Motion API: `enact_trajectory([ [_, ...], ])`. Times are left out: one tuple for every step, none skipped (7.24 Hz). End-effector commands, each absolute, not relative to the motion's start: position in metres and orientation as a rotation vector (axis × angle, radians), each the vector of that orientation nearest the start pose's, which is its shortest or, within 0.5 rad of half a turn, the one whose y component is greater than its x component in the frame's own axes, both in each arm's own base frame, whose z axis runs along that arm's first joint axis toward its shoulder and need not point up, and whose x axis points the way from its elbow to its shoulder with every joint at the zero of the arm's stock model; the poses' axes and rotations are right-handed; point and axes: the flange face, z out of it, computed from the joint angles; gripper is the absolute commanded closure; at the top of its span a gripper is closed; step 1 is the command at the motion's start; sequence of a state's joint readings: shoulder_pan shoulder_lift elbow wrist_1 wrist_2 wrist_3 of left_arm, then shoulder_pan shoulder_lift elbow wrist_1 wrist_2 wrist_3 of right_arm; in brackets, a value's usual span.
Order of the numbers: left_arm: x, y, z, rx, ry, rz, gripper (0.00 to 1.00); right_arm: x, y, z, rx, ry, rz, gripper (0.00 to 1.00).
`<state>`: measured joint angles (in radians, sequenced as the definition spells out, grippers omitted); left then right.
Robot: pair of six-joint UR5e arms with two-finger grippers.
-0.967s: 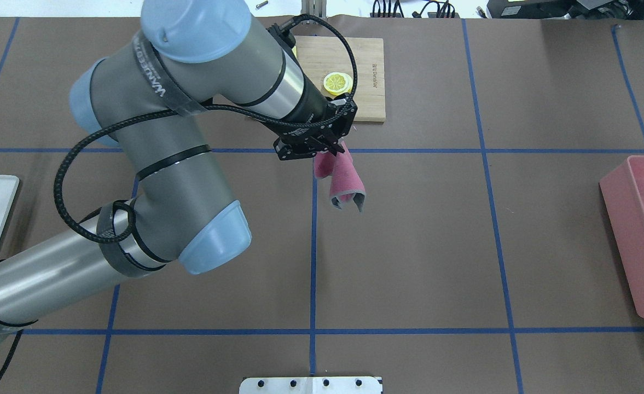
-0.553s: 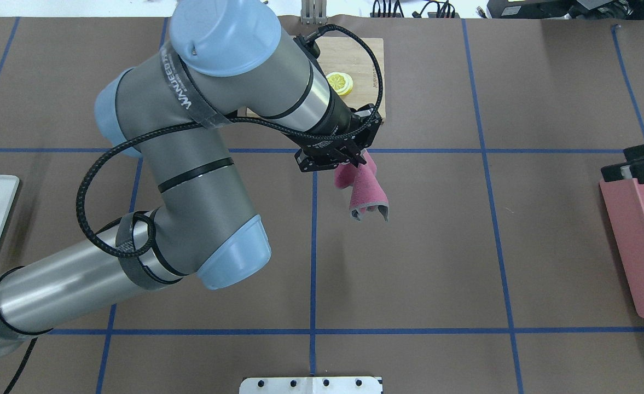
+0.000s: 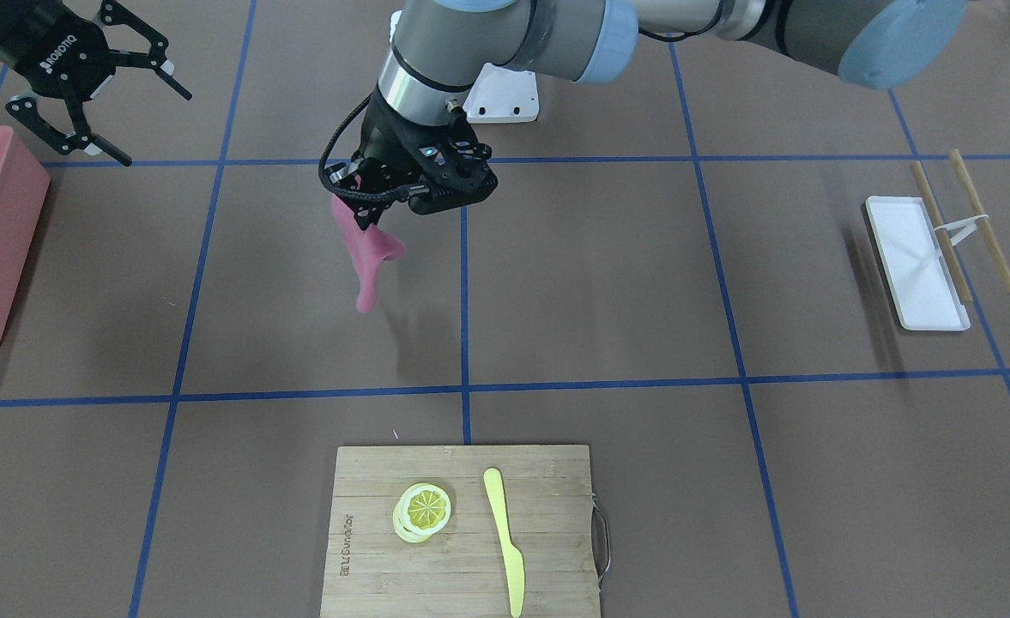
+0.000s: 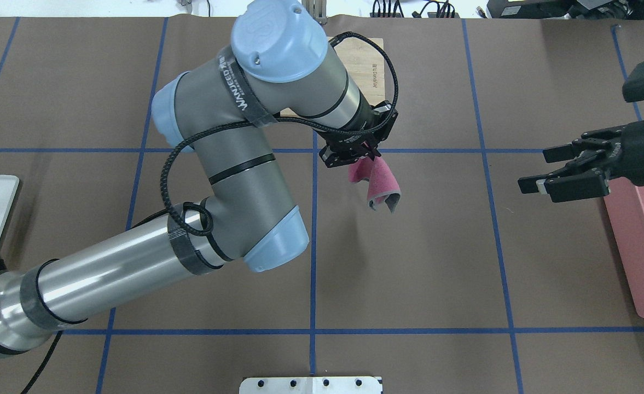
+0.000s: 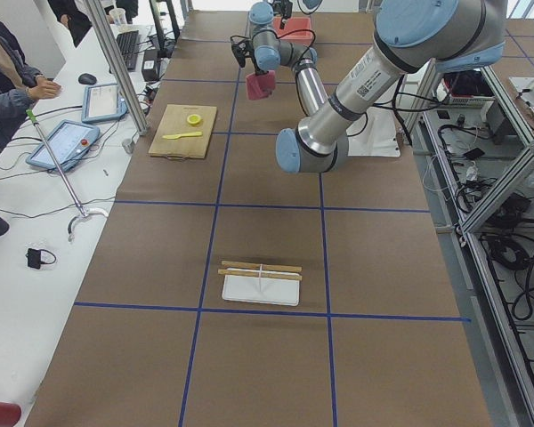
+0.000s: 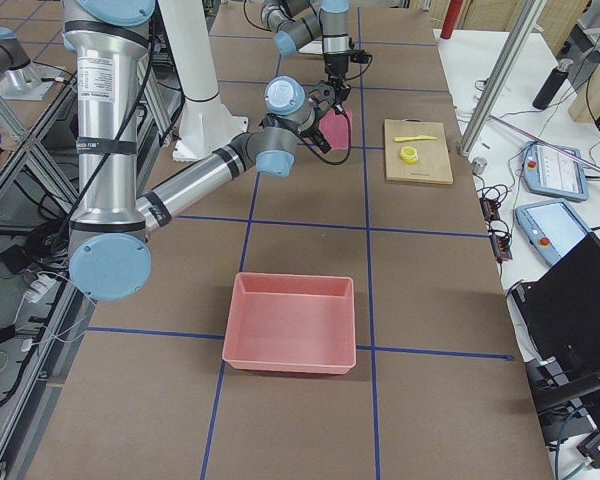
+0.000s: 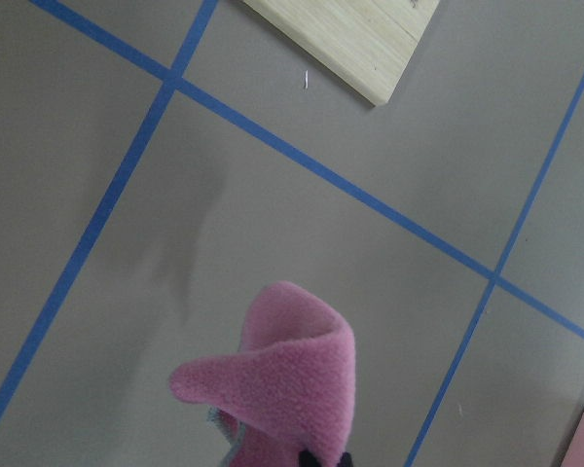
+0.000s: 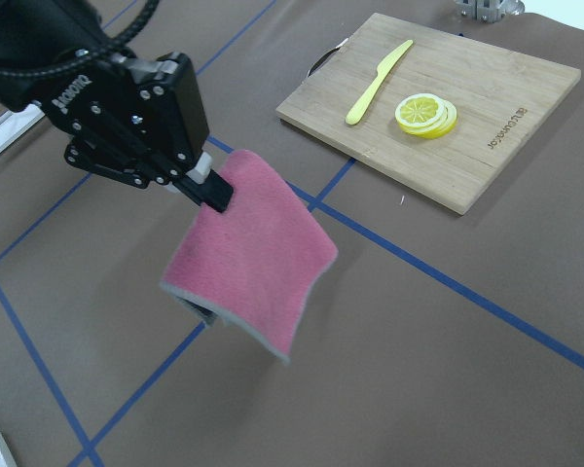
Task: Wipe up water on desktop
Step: 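Hold the pink cloth up with the left gripper while the right gripper approaches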
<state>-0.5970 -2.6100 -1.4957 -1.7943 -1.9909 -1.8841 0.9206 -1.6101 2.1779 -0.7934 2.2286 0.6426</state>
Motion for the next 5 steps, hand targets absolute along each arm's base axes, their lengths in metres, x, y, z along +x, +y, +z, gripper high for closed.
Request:
enact_trajectory([
  [0.544, -0.484, -0.01, -0.199, 1.22, -0.57, 1.0, -0.224, -0.368, 0.289, 0.761, -1.183, -0.427, 0.0],
  [0.543, -0.483, -0.015, -0.204, 1.228, -0.573, 1.0, -0.247, -0.363, 0.287, 0.808, -1.144, -0.402, 0.0],
  [0.544, -0.482, -0.017, -0.239, 1.238, -0.617, 1.0, -0.259, -0.36, 0.284, 0.835, -1.128, -0.39, 0.01],
  [0.547, -0.484, -0.015, -0.257, 1.257, -0.64, 1.0, -0.263, -0.36, 0.285, 0.84, -1.118, -0.382, 0.01],
  [0.55, -0.486, -0.013, -0.295, 1.252, -0.694, 1.0, -0.271, -0.357, 0.285, 0.858, -1.101, -0.371, 0.01],
])
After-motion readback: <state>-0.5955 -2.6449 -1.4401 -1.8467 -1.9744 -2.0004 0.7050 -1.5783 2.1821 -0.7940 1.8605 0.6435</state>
